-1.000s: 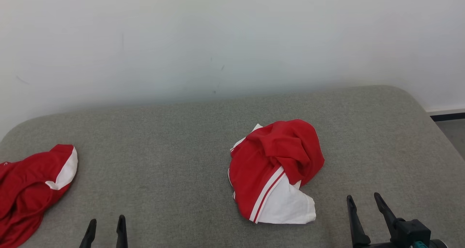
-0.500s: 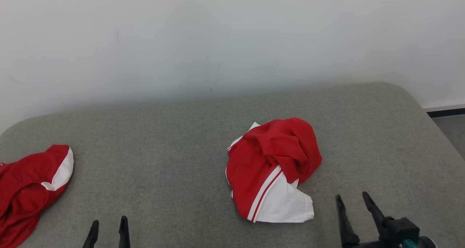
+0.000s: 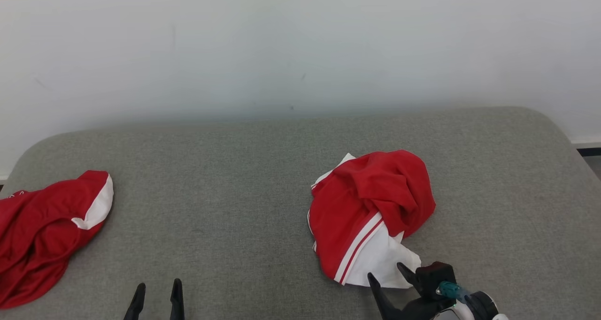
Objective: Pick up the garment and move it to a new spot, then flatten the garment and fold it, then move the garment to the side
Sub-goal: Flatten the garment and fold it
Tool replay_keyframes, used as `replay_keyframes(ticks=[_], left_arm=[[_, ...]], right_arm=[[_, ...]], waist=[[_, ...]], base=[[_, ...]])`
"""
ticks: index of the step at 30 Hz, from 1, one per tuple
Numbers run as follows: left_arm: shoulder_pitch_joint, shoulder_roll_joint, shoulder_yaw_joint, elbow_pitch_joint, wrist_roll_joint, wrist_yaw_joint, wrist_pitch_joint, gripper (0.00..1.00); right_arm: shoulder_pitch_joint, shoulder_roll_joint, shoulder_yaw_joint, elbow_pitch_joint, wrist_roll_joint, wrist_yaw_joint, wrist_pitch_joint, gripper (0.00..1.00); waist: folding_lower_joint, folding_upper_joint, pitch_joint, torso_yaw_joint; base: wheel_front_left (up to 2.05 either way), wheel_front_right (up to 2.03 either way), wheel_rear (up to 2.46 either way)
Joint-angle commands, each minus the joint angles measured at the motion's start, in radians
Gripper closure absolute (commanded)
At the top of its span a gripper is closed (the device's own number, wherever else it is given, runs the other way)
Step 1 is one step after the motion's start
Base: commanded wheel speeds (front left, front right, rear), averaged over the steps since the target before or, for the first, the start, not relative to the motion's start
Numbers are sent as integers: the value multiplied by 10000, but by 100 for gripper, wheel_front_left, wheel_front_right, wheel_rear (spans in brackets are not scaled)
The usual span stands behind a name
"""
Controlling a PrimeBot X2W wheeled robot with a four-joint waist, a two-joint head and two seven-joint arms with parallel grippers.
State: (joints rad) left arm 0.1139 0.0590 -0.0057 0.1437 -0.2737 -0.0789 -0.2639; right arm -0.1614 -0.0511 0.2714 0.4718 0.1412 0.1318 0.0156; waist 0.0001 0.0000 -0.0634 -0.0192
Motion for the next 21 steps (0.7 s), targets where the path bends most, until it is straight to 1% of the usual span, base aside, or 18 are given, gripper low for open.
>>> replay_keyframes(ticks=[1,2,6,8,10,17,21], left_arm=[[-68,-27,-27,15,114,6,-9,0],[-101,-34,-96,36,121,2,-10,0],[-183,-47,-222,99,79,15,-10,0],[-218,-57,-291,123,77,6,-10,0],[-248,-59,-348,143,68,8,-9,0],[-264,-77,-525,181,-13,58,-9,0],[-249,-82,-598,200,-67,55,-9,0]], right_arm=[[-65,1,74,124,16,-21,91,0],[-153,1,135,288,-28,-21,188,0],[-453,-5,527,794,-1356,-21,75,0],[-506,-5,589,997,-1654,-21,-53,0],[-693,6,693,1165,-2312,-21,-206,0],[-919,3,890,1803,-3317,-21,-551,0],[-1081,2,658,2024,-4050,-21,-683,0]], waist=[[-1,0,52,189],[-1,0,67,278],[-1,0,111,526],[-1,0,123,637],[-1,0,137,723],[-1,0,145,910],[-1,0,160,981]], base=[[0,0,0],[0,0,0],[0,0,0],[0,0,0],[0,0,0],[0,0,0],[0,0,0]])
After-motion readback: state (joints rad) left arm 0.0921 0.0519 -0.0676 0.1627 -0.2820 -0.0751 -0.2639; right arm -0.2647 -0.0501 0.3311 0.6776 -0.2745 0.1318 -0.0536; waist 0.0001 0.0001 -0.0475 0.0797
